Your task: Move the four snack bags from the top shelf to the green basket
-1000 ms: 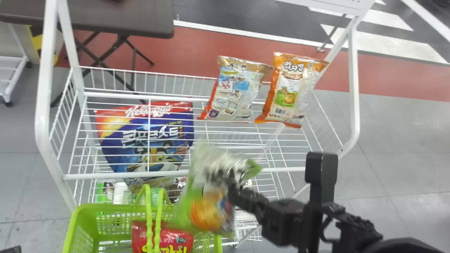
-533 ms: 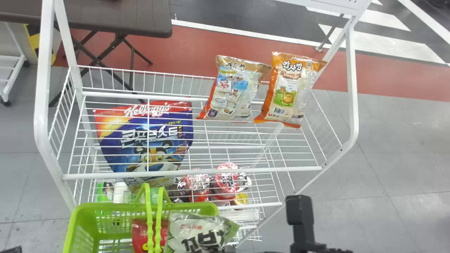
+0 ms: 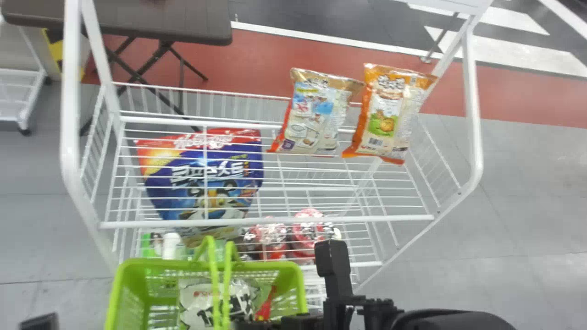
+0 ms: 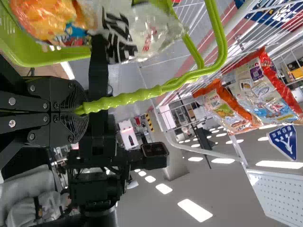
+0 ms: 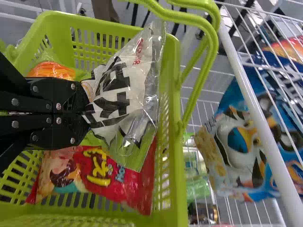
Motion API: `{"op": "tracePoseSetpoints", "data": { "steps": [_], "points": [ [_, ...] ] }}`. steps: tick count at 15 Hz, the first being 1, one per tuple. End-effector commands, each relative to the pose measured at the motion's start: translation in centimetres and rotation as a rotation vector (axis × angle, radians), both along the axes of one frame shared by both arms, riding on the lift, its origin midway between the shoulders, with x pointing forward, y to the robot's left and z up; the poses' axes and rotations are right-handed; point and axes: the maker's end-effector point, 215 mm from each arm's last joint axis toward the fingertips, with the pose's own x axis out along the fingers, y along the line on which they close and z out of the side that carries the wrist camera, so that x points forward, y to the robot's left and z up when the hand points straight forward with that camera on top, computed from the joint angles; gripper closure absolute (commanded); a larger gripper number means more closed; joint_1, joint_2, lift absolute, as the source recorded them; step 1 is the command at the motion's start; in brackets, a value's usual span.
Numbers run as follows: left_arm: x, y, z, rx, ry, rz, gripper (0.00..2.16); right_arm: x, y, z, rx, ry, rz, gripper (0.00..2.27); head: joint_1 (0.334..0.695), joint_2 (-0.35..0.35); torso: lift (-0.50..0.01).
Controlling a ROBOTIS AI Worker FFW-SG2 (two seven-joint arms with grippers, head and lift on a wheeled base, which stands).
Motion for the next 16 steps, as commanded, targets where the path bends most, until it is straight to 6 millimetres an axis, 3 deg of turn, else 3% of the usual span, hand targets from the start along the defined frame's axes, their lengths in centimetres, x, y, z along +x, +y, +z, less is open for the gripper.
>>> {"op": "tracePoseSetpoints", "data": {
  "steps": [1,2,3,4,7,8,9,11,14,16],
  "points": [
    [0.0,-0.1,0.1,0.001,-0.003,-0.003,1.58,-0.5,1.8,-0.3,0.001,0.004,0.043,2.04,0.695,-0.21,0.0],
    [0.0,0.0,0.1,0.0,-0.002,-0.005,1.58,-0.3,1.9,-0.4,0.001,-0.006,0.04,1.45,0.695,-0.169,0.0],
    [0.0,0.0,0.0,0.001,-0.001,-0.003,1.58,0.2,1.3,-0.6,-0.013,-0.024,0.035,0.2,0.695,-0.155,0.0],
    [-0.1,0.0,0.0,0.001,-0.001,-0.006,1.58,0.5,1.0,-0.5,-0.017,-0.034,0.026,0.0,0.695,-0.145,0.0],
    [0.0,0.1,0.0,0.005,-0.004,-0.004,1.58,3.7,-1.6,-0.1,-0.086,-0.149,-0.025,0.05,0.695,-0.17,0.0],
    [0.0,0.1,0.0,0.006,-0.003,-0.004,1.58,5.6,-2.8,0.4,-0.125,-0.22,-0.046,0.05,0.695,-0.182,0.0],
    [0.0,0.1,0.0,0.006,-0.003,-0.004,1.58,8.5,-4.1,1.8,-0.162,-0.335,-0.076,0.05,0.695,-0.194,0.0],
    [0.0,0.1,0.0,0.008,-0.003,-0.003,1.58,12.5,-6.1,4.4,-0.197,-0.481,-0.125,0.06,0.695,-0.231,0.0],
    [0.2,0.0,0.0,0.007,-0.005,-0.003,1.58,20.5,-11.0,10.7,-0.343,-0.778,-0.284,0.08,0.695,-0.271,0.0],
    [0.3,0.0,-0.2,0.01,-0.003,-0.002,1.58,24.6,-13.1,12.6,-0.411,-0.871,-0.363,0.08,0.695,-0.311,0.0]
  ]
}}
